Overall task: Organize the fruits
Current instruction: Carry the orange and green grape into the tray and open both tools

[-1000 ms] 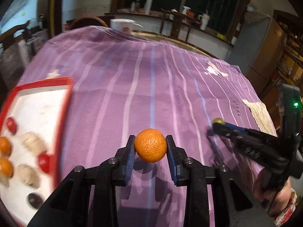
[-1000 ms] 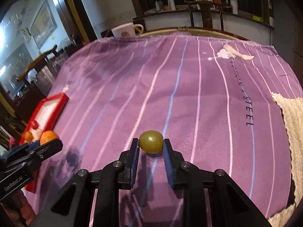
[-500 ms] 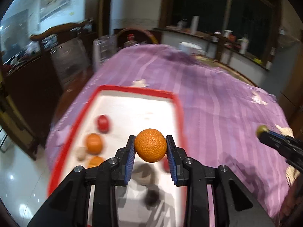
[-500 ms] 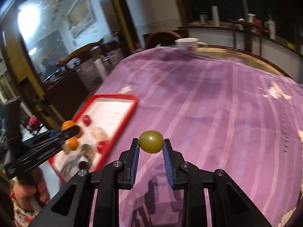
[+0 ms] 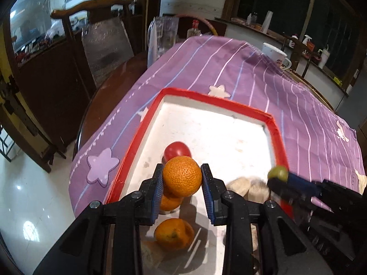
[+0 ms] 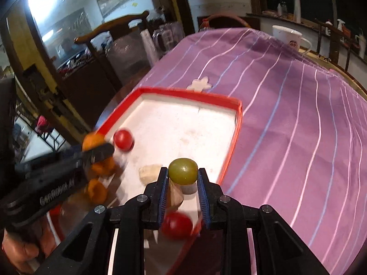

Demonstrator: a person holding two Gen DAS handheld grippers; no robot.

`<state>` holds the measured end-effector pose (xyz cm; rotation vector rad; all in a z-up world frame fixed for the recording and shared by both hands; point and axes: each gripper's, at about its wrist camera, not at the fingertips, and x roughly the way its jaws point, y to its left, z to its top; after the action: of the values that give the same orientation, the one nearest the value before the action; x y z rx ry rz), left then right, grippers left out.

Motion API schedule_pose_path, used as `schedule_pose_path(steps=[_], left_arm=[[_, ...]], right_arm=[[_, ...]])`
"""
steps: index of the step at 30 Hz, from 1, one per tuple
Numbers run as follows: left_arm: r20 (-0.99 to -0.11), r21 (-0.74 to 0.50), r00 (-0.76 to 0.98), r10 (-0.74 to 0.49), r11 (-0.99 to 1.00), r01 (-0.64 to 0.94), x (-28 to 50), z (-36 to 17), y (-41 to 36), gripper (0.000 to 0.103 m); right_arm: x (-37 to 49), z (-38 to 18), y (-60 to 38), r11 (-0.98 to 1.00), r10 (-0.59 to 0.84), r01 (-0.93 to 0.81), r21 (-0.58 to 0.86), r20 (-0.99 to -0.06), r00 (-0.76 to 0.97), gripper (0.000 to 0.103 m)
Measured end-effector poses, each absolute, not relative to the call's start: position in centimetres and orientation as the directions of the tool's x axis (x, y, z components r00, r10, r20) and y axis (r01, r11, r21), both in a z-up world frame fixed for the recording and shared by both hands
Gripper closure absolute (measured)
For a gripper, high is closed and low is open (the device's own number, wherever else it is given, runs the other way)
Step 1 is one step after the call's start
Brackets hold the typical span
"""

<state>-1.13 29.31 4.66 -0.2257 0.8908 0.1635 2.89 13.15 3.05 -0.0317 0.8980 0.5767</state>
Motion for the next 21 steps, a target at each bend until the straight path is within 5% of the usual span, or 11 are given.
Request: schedule_pose_path(steps=[6, 16, 21], left_arm=[[-0.772, -0.159, 0.635, 0.023, 0.961, -0.228, -1.2, 4.6, 29.8, 0.071], [-0.705, -0.236, 0.709, -0.007, 0.945, -0.226, -3.8, 7.0, 29.9, 0.027], [-0.685, -0.281, 0.728, -0.019, 0.929, -0.241, -5.3, 7.9, 30.2, 0.021]], right_arm=[[4.0, 2.1, 13.9, 0.845, 0.462, -0.488, 0.219, -0.759, 0.458, 0.074], [3.5, 2.7, 15.4, 0.814, 0.502, -0.531, 0.234, -0.744, 0.441, 0.074], [3.2, 3.3, 15.0, 0.798, 0.543, -0.523, 0.298, -0.733, 0.410, 0.074]])
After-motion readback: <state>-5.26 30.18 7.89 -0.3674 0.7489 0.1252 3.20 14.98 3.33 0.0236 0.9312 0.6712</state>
